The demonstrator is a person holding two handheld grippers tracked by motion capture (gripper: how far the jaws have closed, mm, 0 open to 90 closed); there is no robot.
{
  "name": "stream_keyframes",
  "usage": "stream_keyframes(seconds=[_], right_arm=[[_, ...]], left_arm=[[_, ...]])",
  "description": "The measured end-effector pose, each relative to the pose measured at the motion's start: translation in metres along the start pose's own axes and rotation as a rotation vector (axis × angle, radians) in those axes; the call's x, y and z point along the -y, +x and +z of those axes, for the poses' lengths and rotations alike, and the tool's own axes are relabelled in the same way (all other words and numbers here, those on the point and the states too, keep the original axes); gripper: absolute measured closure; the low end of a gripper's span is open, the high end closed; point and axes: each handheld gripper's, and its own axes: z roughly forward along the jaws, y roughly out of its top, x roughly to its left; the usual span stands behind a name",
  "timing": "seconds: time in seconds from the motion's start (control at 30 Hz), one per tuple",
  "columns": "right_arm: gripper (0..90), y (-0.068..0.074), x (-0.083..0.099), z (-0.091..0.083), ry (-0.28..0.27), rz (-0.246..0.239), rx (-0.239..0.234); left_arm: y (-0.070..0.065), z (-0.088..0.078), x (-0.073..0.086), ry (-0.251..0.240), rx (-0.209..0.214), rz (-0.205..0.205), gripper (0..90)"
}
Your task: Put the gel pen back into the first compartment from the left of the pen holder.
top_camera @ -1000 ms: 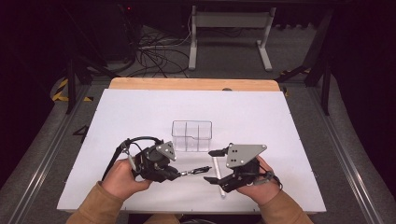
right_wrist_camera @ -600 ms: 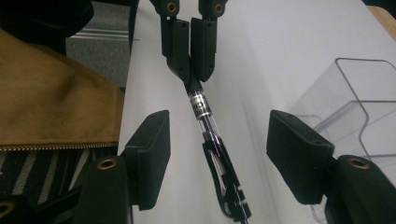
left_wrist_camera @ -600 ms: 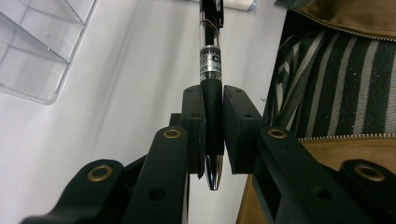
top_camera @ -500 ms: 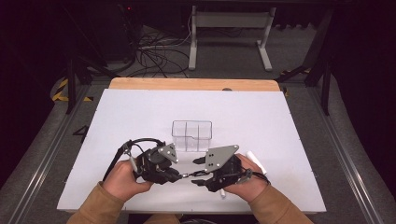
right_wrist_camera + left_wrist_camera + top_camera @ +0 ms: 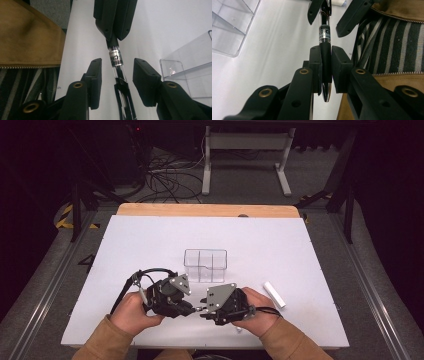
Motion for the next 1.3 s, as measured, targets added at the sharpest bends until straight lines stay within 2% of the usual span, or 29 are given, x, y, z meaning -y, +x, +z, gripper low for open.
stream_keyframes(seconds=[0.23,0.47,0.57,0.6,0.67,0.8,0.87,1.0,1.17,1.3], right_arm=[[73.1,0.003,-0.002,0.004,0.031,-0.055,0.019],[75.7,0.004,-0.002,0.003,0.03,-0.071,0.027],[77.7,0.004,-0.002,0.003,0.032,-0.081,0.024],[77.8,0.004,-0.002,0.003,0.026,-0.078,0.022],[77.9,0.004,-0.002,0.001,0.021,-0.079,0.023],[77.9,0.002,0.0,-0.004,-0.003,-0.069,0.029],[78.0,0.001,0.001,-0.009,-0.019,-0.058,0.034],[78.0,-0.003,0.002,-0.018,-0.057,-0.039,0.05],[77.9,-0.008,0.002,-0.029,-0.102,-0.03,0.073],[78.0,-0.013,0.001,-0.037,-0.151,0.0,0.09]], left_arm=[[0.0,0.0,0.0,-0.009,0.009,-0.001,79.8],[0.0,-0.001,0.001,-0.015,0.012,0.009,79.6],[0.0,-0.003,0.002,-0.042,-0.004,0.004,78.0],[0.0,-0.005,0.002,-0.058,-0.009,0.006,76.2],[-0.001,-0.009,0.004,-0.098,-0.035,0.019,64.0],[-0.002,-0.022,0.013,-0.198,-0.08,0.011,50.3],[-0.001,-0.029,0.019,-0.241,-0.079,-0.007,47.8],[-0.001,-0.036,0.03,-0.326,-0.106,-0.039,41.8],[0.0,-0.041,0.042,-0.396,-0.146,-0.081,34.5],[0.0,-0.043,0.053,-0.452,-0.169,-0.112,32.0]])
